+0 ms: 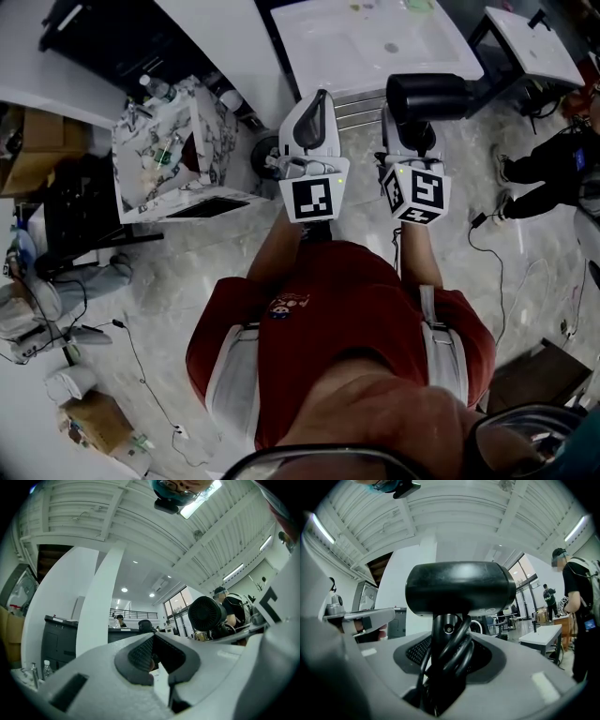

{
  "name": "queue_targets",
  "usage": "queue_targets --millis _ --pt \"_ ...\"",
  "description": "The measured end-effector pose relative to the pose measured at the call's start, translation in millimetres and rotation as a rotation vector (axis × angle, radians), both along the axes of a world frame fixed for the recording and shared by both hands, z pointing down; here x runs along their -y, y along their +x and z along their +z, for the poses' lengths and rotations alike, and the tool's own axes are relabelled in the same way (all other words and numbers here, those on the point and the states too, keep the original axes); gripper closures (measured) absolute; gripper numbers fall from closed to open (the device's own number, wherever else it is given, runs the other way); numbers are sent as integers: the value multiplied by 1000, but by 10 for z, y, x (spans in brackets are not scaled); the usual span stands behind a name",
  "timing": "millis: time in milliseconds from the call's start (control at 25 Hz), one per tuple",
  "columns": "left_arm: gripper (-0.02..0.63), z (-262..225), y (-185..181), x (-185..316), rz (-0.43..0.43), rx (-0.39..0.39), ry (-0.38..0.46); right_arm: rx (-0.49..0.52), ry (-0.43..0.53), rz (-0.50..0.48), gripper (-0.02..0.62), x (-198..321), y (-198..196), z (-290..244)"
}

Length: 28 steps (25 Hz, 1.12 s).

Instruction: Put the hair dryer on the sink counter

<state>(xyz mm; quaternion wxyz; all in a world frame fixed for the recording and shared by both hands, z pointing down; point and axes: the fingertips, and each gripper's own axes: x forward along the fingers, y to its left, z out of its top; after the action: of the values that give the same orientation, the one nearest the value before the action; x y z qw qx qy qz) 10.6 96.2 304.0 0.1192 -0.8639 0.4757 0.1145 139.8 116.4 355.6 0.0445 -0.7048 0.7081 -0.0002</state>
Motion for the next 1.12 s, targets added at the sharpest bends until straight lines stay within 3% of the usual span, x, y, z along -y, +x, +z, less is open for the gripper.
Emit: queue_targets --millis 1120 --pt "604 -87 -341 2472 4 -32 -36 -4 -47 2 396 2440 -354 -64"
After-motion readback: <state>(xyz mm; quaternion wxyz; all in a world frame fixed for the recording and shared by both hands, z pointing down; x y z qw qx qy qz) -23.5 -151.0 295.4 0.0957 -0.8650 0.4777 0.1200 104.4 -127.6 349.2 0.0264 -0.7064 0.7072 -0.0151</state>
